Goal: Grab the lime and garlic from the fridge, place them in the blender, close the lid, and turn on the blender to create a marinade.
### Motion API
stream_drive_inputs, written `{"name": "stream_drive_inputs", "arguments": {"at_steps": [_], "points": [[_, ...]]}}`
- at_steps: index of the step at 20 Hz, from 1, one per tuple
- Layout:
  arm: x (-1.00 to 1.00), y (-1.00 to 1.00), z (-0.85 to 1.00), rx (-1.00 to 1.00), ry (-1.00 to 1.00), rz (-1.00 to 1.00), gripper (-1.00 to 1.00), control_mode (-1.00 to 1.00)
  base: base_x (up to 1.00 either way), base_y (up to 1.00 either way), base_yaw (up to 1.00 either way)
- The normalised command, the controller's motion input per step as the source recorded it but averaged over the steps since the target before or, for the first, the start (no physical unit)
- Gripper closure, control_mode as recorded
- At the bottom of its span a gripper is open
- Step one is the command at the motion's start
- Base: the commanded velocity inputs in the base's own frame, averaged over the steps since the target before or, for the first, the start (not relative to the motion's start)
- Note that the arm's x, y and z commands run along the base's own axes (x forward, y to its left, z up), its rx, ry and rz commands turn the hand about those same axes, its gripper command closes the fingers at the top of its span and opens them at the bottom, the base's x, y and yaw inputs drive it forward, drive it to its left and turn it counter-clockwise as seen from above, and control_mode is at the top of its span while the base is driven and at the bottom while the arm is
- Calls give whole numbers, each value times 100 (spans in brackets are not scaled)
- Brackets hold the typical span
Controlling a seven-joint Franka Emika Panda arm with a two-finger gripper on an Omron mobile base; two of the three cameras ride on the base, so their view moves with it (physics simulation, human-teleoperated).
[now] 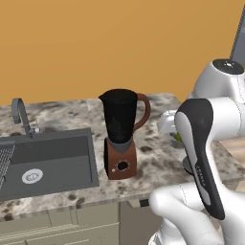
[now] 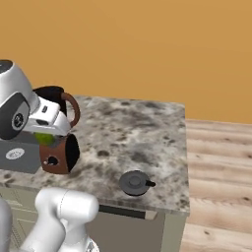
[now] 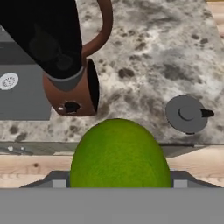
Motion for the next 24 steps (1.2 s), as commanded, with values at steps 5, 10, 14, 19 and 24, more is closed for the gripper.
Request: {"name": "stream_drive_inputs", "arguments": {"at_steps": [5, 10, 14, 19, 24], "points": [[18, 12, 94, 0, -19, 0, 100, -100, 0, 0, 0], [72, 65, 9, 0, -6, 0, 100, -100, 0, 0, 0], [97, 70, 0, 0, 3, 0, 100, -100, 0, 0, 0], [89, 39, 0, 0, 6, 0, 100, -100, 0, 0, 0], [100, 25, -12, 0, 12, 0, 100, -100, 0, 0, 0]]}}
